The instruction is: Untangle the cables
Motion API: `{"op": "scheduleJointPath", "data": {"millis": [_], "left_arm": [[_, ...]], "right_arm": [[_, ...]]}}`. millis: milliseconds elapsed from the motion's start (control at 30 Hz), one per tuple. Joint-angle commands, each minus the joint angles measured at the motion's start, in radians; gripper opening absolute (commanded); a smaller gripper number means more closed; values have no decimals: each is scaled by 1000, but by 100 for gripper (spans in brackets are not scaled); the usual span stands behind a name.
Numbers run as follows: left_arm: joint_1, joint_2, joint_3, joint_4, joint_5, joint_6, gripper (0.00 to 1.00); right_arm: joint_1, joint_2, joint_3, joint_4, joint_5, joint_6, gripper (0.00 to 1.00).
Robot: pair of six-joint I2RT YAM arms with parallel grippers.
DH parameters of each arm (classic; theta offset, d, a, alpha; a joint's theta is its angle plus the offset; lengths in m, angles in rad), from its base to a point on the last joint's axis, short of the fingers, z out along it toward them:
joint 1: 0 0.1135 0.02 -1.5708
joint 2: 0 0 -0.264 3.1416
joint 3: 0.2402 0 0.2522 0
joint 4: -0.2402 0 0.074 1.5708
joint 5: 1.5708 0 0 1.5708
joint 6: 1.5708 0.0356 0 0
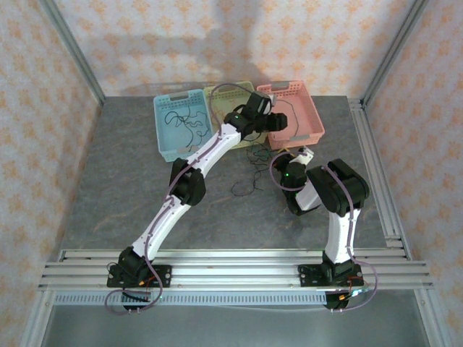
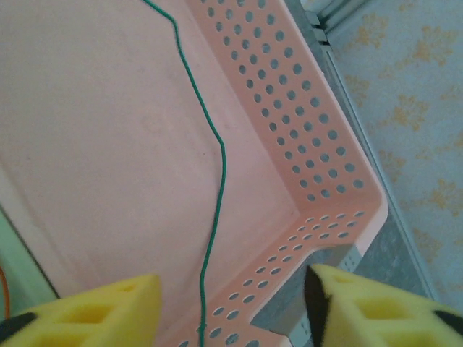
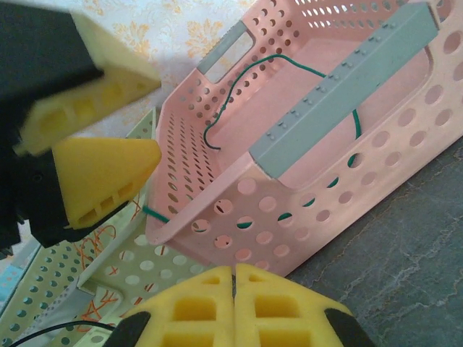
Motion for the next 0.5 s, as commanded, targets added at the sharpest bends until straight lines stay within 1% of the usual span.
{"op": "scheduleJointPath", "data": {"millis": [0, 100, 167, 200, 267, 300, 333, 367, 400, 467], "left_arm": [[-1, -128, 20, -52, -77, 77, 66], [-2, -197, 13, -103, -142, 126, 70], [2, -258, -18, -134, -172, 151, 70], [4, -300, -49, -150, -187, 162, 70], [9, -396, -163, -150, -188, 177, 70], [11, -463, -258, -133, -189, 187, 69], [11, -546, -393, -88, -217, 191, 69], [13, -627, -538, -20, -247, 189, 69], [18, -726, -716, 73, -269, 185, 70], [43, -909, -1007, 221, -273, 153, 71]], "right_arm": [[-3, 19, 18, 19, -15, 19, 0], [-3, 18, 20, 19, -20, 19, 0], [-3, 18, 21, 19, -23, 17, 0], [-3, 18, 20, 19, -23, 14, 0], [-3, 11, 16, 19, -22, 4, 0], [-3, 8, 18, 19, -29, -2, 0], [-3, 8, 20, 19, -42, -4, 0], [-4, 10, 25, 19, -59, -3, 0], [-1, 11, 30, 19, -78, -9, 0], [5, 7, 39, 19, -104, -31, 0]]}}
